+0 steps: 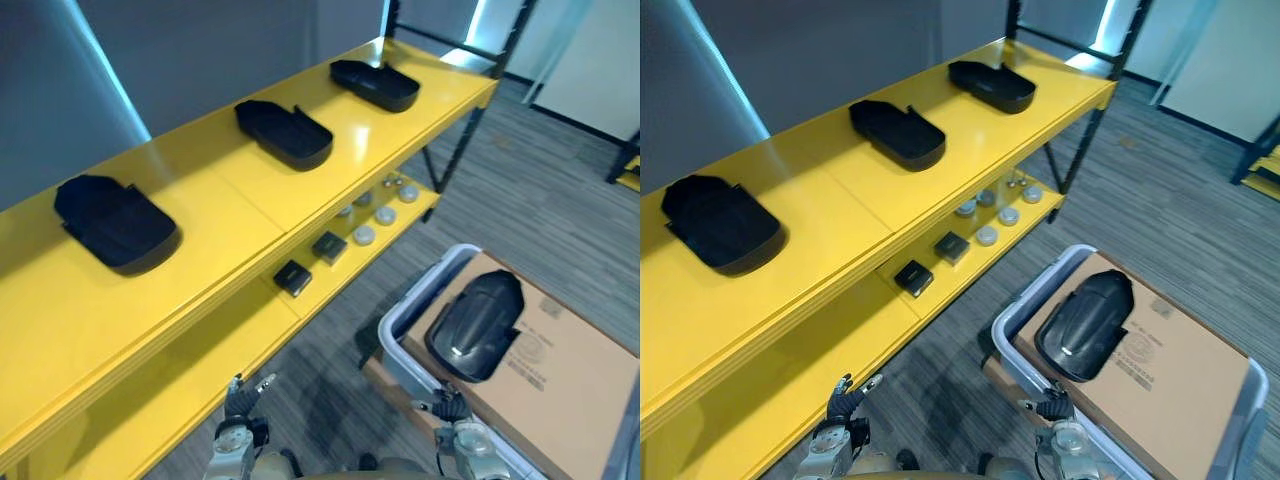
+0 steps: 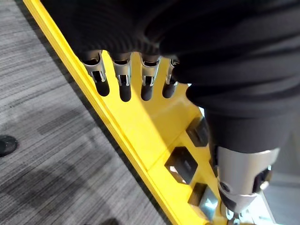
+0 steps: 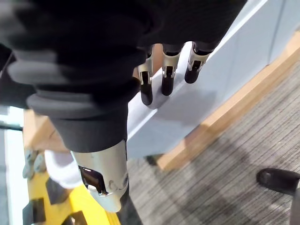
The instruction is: Walk over and take plastic housings, then place them on the shelf
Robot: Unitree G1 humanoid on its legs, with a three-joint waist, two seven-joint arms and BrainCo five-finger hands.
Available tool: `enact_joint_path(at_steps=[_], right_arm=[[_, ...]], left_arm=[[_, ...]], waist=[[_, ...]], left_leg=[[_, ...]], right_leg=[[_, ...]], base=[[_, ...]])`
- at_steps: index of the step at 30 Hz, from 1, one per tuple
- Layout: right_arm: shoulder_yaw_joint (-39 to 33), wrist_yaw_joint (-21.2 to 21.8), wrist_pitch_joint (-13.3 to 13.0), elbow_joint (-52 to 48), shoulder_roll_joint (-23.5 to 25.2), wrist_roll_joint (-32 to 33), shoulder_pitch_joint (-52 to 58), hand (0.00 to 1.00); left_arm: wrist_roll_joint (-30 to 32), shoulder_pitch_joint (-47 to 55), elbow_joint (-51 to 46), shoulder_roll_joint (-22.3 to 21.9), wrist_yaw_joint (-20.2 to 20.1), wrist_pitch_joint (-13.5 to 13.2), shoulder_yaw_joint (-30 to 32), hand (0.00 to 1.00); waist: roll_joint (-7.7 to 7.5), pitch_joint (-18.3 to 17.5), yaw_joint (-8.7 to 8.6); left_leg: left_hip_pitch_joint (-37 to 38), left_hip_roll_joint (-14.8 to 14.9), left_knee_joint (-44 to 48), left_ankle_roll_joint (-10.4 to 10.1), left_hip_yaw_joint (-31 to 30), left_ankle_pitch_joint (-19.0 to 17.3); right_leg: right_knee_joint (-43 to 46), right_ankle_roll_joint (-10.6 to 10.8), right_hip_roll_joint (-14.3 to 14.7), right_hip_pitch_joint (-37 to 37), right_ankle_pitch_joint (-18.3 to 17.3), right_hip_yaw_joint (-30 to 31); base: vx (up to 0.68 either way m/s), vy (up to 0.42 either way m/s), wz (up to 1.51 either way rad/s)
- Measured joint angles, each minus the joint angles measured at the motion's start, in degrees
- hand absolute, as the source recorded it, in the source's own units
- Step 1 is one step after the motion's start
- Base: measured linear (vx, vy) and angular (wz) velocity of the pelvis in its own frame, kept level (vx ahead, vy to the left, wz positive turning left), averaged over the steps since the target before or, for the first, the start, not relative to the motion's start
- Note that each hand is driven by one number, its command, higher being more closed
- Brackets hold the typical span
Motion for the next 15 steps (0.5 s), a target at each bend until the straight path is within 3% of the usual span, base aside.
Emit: enact_joint_path(at_steps=[1,2,4,5,6,8,11,12,13,14,15], right_arm=[[0.03,0.03,0.04,0.50,0.27,0.11,-0.74,0.00],[-0.02,0.04,0.05,0.91,0.45,0.21,-1.54,0.00],[0.03,0.04,0.04,1.06,0.95,0.22,-1.79,0.00],[0.16,0.04,-0.05,1.05,1.40,0.22,-1.76,0.00],[0.28,0.03,-0.09,1.03,1.54,0.22,-1.53,0.00],[0.09,-0.02,-0.06,1.06,0.87,0.23,-0.17,0.00],[0.00,-0.09,-0.04,1.06,0.82,1.41,1.30,0.00],[-0.02,-0.16,-0.05,1.03,0.75,1.88,1.56,0.00],[-0.02,-0.28,-0.06,1.03,0.68,2.48,1.63,0.00],[-0.09,-0.36,-0.06,1.02,0.58,2.65,1.56,0.00],[-0.34,-1.06,-0.08,1.03,-0.23,3.61,1.27,0.00]], left_arm=[[0.01,0.64,0.16,0.33,-0.01,0.10,0.05,0.00],[-0.01,1.15,0.12,0.42,-0.01,0.40,0.45,0.00],[-0.02,1.86,0.11,0.55,0.04,0.60,0.55,0.00],[0.01,2.22,0.14,1.78,-0.01,0.61,0.56,0.00],[0.01,2.20,0.23,2.60,-0.02,0.61,0.56,0.00],[0.05,1.31,0.90,3.53,-0.04,0.59,0.53,0.00],[0.11,1.17,1.48,3.30,-0.10,0.58,0.40,0.00],[0.12,0.92,1.49,2.85,-0.10,0.58,0.42,0.00],[0.09,0.88,1.50,2.07,-0.10,0.58,0.37,0.00],[0.08,0.94,1.50,1.58,-0.11,0.58,0.36,0.00],[0.00,1.03,1.50,0.82,-0.15,0.58,0.15,0.00]], waist=[[0.23,0.02,-0.19],[0.74,0.23,-0.18],[1.33,0.50,-0.05],[0.85,0.14,0.06],[0.83,0.13,-0.10],[1.60,0.23,-0.42],[1.35,0.44,-0.84],[0.95,0.89,-1.23],[0.90,1.10,-1.33],[0.81,1.39,-1.27],[1.21,1.83,-1.05]], left_leg=[[0.24,1.11,-0.21,0.13,2.83,0.22],[0.45,1.82,-0.36,0.19,5.91,0.28],[1.46,2.65,-0.85,-0.28,9.79,0.55],[2.26,3.06,-1.28,-1.16,11.52,1.08],[2.42,3.22,-1.35,-1.67,12.16,1.40],[3.14,5.43,-0.95,-2.73,12.55,2.06],[3.21,8.56,4.49,-3.13,12.20,1.70],[1.98,10.15,9.07,-2.71,9.58,1.42],[0.37,9.99,12.14,-1.83,2.77,-0.49],[-0.37,8.89,12.39,-2.20,-1.98,-1.45],[-1.83,5.05,11.72,-3.49,-12.58,-3.46]], right_leg=[[-1.46,-0.50,-0.62,-0.77,-0.62,-2.60],[0.87,-1.32,-4.41,-1.92,-1.92,-13.93],[2.83,-1.63,-8.97,-1.65,-1.85,-28.59],[2.06,-0.62,-10.13,-0.73,-0.23,-34.67],[0.47,1.16,-9.41,-0.77,1.88,-34.50],[-2.25,-0.17,-5.88,-0.25,3.47,-30.92],[-2.42,-1.37,-4.20,0.50,2.80,-28.55],[-2.43,-1.93,-3.61,0.96,2.44,-27.02],[-2.34,-2.34,-3.23,1.08,2.12,-25.33],[-2.38,-2.53,-3.07,1.06,1.96,-24.25],[-2.22,-3.07,-2.76,1.12,1.45,-21.73]], base=[[-0.15,-0.012,-1.03],[-0.14,0.004,-1.10],[-0.08,0.009,-1.10],[-0.04,-0.079,-1.17],[-0.01,-0.146,-1.04],[0.00,-0.192,-0.83],[-0.01,-0.177,-0.58],[-0.03,-0.129,-0.64],[-0.04,-0.097,-0.71],[-0.02,0.003,-0.93],[0.00,0.037,-0.80]])
